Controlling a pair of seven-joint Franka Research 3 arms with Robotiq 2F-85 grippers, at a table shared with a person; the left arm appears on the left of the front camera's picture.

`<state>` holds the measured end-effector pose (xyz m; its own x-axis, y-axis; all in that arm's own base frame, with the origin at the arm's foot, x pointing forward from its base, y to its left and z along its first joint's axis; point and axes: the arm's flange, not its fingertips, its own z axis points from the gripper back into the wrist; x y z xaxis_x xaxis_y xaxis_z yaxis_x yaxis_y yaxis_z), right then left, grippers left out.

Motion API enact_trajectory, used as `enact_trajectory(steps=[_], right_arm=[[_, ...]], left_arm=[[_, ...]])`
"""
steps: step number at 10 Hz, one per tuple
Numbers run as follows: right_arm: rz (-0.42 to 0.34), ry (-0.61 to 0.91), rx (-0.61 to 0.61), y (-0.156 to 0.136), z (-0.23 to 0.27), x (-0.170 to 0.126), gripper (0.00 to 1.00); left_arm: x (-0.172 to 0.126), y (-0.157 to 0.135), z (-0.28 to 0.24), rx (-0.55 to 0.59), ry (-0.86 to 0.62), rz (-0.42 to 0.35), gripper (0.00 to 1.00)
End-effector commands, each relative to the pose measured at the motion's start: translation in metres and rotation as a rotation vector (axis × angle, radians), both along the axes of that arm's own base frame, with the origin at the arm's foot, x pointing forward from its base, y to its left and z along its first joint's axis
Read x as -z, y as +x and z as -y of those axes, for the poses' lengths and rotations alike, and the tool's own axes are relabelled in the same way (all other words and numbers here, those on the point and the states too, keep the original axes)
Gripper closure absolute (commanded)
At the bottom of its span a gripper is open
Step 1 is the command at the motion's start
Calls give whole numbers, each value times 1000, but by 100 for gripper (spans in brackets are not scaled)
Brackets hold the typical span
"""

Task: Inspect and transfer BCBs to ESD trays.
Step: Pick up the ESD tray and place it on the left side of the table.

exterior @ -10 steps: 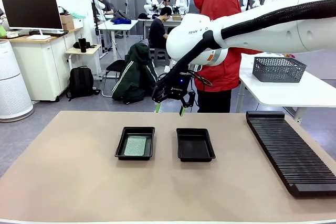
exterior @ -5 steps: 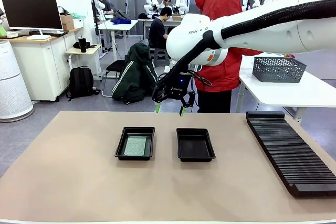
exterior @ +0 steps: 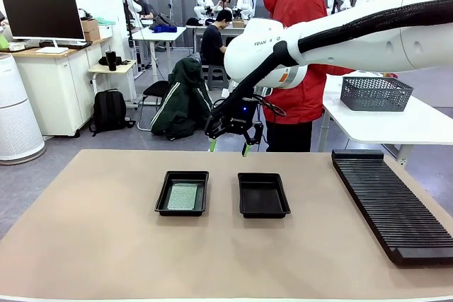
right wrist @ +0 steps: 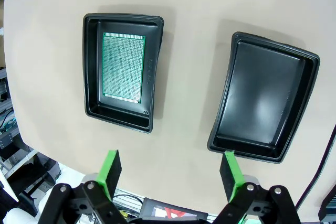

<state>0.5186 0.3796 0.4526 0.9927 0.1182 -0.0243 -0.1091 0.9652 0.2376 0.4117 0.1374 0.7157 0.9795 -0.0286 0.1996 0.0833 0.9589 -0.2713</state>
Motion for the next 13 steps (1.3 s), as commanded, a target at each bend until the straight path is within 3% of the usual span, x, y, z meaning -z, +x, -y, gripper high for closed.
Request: enact_trajectory(steps=[1, 10, 13], right_arm=[[3, 0, -5, 0, 1, 1, 0], [3, 0, -5, 0, 1, 1, 0], [3, 0, -5, 0, 1, 1, 0]], left_arm=[[1, 0, -1, -2, 2, -3, 0], [0, 0, 0, 0, 0, 0, 0], [8, 6, 42, 108, -111, -57, 0]])
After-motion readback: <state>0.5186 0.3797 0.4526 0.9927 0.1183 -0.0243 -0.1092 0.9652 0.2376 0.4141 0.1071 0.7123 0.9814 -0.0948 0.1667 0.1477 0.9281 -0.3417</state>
